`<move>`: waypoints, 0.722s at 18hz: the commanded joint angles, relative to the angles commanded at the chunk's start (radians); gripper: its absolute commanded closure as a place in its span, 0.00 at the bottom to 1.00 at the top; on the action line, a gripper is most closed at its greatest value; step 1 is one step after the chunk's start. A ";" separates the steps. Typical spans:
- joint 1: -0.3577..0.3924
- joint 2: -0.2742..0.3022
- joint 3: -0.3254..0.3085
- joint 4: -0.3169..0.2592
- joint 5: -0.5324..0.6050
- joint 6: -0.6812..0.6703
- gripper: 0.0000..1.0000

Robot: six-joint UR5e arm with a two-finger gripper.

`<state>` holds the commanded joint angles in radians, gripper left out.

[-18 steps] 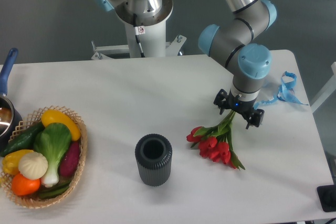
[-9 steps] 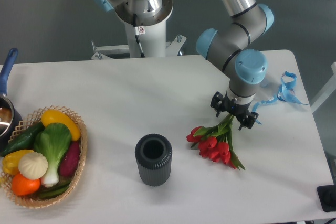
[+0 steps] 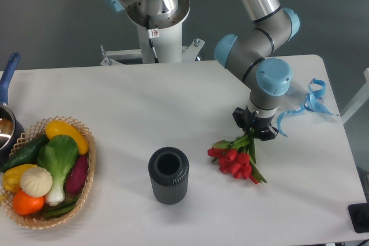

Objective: Pick up the flowers from the table
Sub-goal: 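Lift the grasped red tulips up off the table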

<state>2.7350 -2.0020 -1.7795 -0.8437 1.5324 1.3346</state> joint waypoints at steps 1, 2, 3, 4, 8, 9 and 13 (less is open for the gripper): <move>0.009 0.012 0.011 -0.009 0.003 0.000 1.00; 0.014 0.026 0.018 -0.011 0.008 -0.002 1.00; 0.020 0.037 0.026 -0.015 0.011 0.000 1.00; 0.028 0.043 0.047 -0.046 0.012 0.000 1.00; 0.031 0.045 0.169 -0.142 0.014 -0.003 1.00; 0.031 0.045 0.186 -0.159 0.014 0.000 1.00; 0.029 0.045 0.218 -0.206 0.014 0.009 1.00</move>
<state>2.7642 -1.9574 -1.5616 -1.0492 1.5463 1.3438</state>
